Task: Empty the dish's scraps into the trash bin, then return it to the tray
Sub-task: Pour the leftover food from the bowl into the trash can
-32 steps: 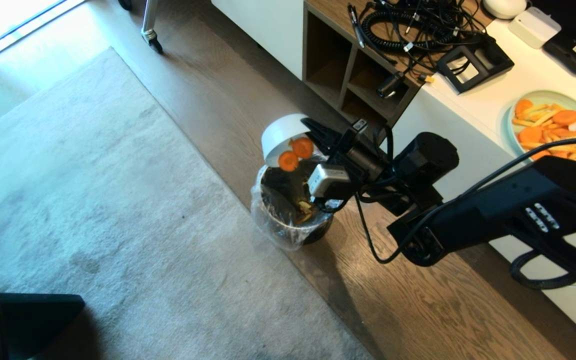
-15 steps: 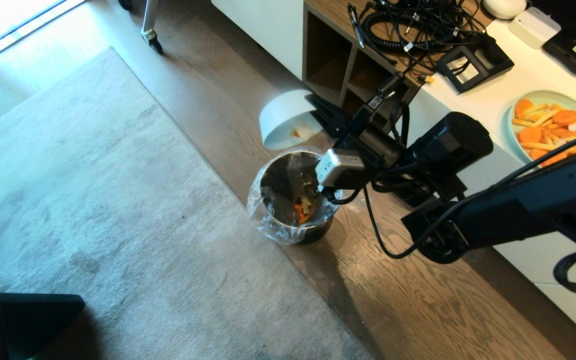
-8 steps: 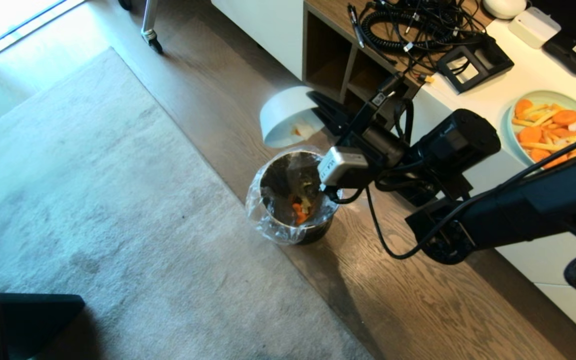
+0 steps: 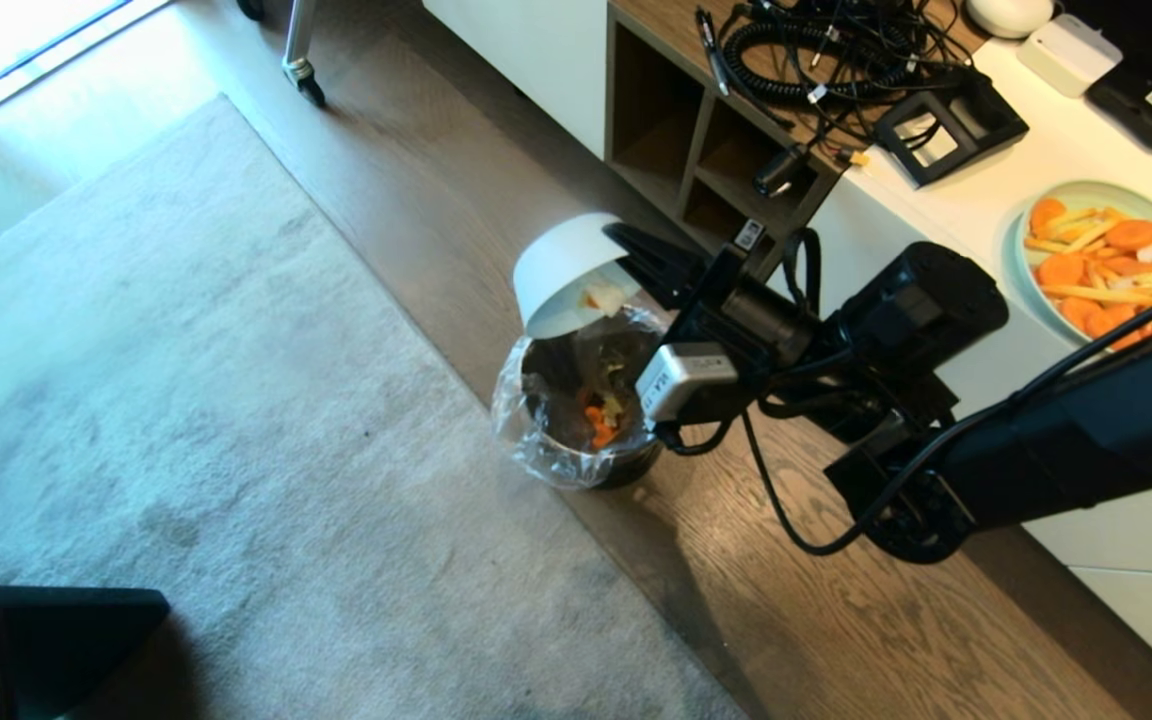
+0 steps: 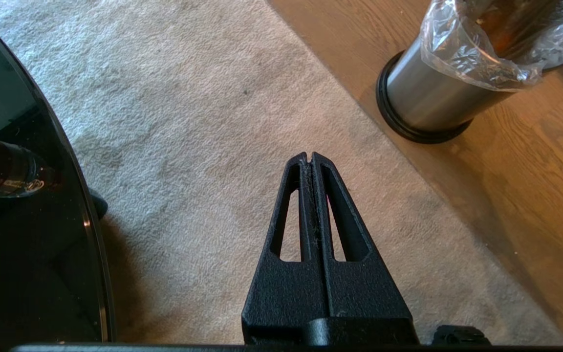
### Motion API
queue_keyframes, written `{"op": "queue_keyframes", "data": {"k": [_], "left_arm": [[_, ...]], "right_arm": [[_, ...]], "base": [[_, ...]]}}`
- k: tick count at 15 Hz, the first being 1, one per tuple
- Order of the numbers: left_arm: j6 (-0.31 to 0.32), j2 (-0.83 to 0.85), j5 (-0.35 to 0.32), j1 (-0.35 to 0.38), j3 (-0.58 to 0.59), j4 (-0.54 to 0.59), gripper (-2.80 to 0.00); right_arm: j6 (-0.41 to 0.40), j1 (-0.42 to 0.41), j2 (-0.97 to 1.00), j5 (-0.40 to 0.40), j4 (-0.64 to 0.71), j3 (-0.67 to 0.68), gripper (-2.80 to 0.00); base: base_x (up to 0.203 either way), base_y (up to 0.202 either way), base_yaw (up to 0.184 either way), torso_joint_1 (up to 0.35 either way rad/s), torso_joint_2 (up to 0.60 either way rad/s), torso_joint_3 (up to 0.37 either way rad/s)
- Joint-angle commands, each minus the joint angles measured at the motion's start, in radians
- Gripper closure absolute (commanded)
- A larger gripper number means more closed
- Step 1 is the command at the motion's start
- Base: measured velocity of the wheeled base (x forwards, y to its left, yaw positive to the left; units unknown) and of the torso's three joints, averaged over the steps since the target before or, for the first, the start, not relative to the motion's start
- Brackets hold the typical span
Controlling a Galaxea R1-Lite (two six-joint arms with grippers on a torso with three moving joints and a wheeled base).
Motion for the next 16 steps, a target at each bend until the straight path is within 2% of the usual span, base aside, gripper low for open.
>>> {"op": "queue_keyframes", "data": {"k": [1,4,6,8,12,16], "left_arm": [[-0.001,0.000,0.000,0.000,0.000,0.000,0.00],[-0.001,0.000,0.000,0.000,0.000,0.000,0.00],[-0.001,0.000,0.000,0.000,0.000,0.000,0.00],[-0.001,0.000,0.000,0.000,0.000,0.000,0.00],[-0.001,0.000,0.000,0.000,0.000,0.000,0.00],[-0.001,0.000,0.000,0.000,0.000,0.000,0.00]], "right_arm": [[-0.010,0.002,-0.010,0.001,-0.045,-0.028,0.00],[-0.008,0.011,-0.021,-0.010,-0.045,-0.099,0.00],[-0.012,0.045,-0.038,-0.031,-0.046,-0.140,0.00],[-0.024,0.062,-0.058,-0.037,-0.046,-0.058,0.00],[-0.050,0.126,-0.103,-0.045,-0.046,-0.020,0.00],[-0.056,0.127,-0.126,-0.052,-0.046,-0.023,0.00]], "base": [[0.000,0.000,0.000,0.000,0.00,0.000],[0.000,0.000,0.000,0.000,0.00,0.000],[0.000,0.000,0.000,0.000,0.00,0.000],[0.000,0.000,0.000,0.000,0.00,0.000],[0.000,0.000,0.000,0.000,0.00,0.000],[0.000,0.000,0.000,0.000,0.00,0.000]]}}
